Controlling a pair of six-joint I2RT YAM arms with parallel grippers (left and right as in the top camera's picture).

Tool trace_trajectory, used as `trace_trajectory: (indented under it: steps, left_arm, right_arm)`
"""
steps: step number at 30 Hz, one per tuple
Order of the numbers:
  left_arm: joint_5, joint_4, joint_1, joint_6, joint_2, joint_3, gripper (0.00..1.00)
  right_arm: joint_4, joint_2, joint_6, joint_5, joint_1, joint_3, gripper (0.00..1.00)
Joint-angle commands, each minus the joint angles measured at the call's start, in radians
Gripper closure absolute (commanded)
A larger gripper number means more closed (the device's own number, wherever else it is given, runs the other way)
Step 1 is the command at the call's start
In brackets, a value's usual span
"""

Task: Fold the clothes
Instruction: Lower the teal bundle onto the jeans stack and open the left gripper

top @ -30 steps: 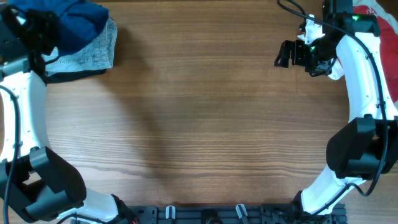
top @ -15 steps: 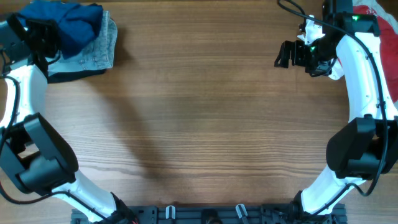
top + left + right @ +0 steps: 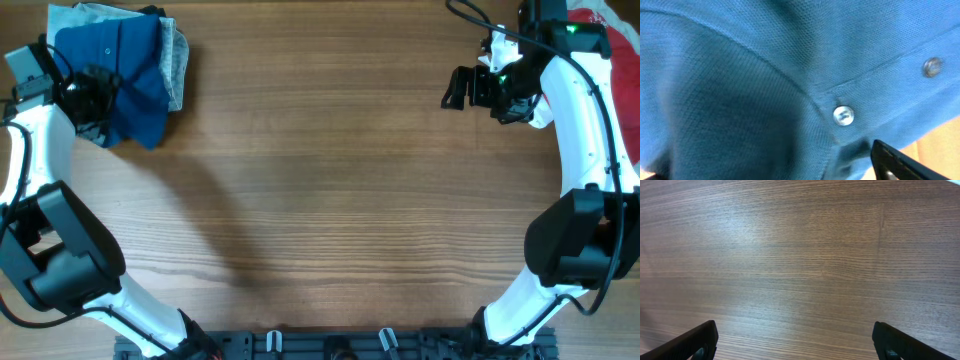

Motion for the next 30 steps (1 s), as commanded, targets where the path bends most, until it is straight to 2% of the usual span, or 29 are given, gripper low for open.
trace_trajectory:
  steps: [1,7,13,17,20,22,25,30]
  left_arm:
    - [-0.035,-0.029,0.026,0.091,-0.013,0.001,0.04]
    - [-0.035,-0.076,0.033,0.250,-0.085,0.001,0.01]
    - [-0.035,-0.142,0.032,0.416,-0.222,0.001,0.01]
    - [-0.035,-0.131,0.032,0.537,-0.302,0.001,0.02]
    - [-0.035,-0.061,0.031,0.590,-0.317,0.001,0.09]
    - [-0.035,0.005,0.028,0.644,-0.308,0.001,0.22]
    - [-0.035,0.102,0.026,0.708,-0.270,0.001,0.35]
    - [-0.034,0.239,0.019,0.716,-0.178,0.001,0.38]
  right_arm:
    - [0.002,-0.014,0.005,0.013,-0.002,-0.003,0.00]
    - [0.006,-0.014,0.005,0.013,-0.002,-0.003,0.00]
    - [0.006,-0.014,0.006,0.013,-0.002,-0.003,0.00]
    - [0.018,-0.014,0.009,0.012,-0.002,-0.003,0.00]
    - [0.030,-0.014,0.032,0.013,-0.002,-0.003,0.00]
    - [0.039,-0.014,0.035,0.008,-0.002,-0.003,0.00]
    - [0.042,-0.014,0.035,-0.006,-0.002,-0.003,0.00]
    - [0.036,-0.014,0.034,-0.006,-0.002,-0.003,0.00]
